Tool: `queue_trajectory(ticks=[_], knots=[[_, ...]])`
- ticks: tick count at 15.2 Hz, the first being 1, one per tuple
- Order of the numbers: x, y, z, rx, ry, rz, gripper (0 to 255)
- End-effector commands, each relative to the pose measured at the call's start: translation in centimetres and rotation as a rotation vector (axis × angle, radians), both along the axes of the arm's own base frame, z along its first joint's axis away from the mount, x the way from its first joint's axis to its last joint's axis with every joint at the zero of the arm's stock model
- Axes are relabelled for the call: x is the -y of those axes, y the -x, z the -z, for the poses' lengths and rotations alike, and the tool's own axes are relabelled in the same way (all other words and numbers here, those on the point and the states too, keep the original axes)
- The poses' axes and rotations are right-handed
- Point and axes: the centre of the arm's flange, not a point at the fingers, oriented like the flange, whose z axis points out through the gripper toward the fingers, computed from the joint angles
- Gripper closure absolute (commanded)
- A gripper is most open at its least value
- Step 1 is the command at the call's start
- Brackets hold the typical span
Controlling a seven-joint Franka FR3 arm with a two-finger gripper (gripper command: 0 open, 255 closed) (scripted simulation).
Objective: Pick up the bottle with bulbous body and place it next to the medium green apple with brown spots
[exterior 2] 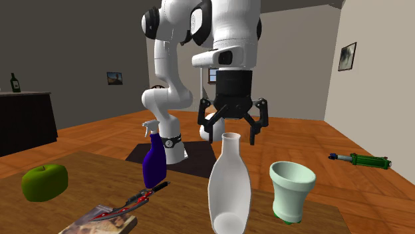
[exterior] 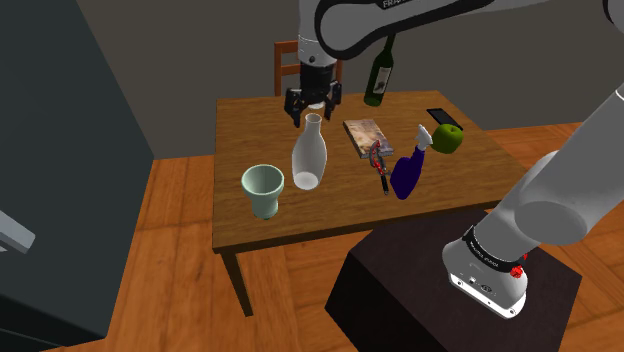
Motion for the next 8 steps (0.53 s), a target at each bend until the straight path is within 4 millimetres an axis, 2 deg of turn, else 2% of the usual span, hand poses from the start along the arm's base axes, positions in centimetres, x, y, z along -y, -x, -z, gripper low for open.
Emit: queue_trajectory(ticks=[1,2,8], knots=[[-0.07,0.02,1.03,0.001,0.0,0.0,0],[-0.07,0.05,1.86,0.001,0.0,0.0,0],[-0.07,0.05,1.86,0.001,0.0,0.0,0]])
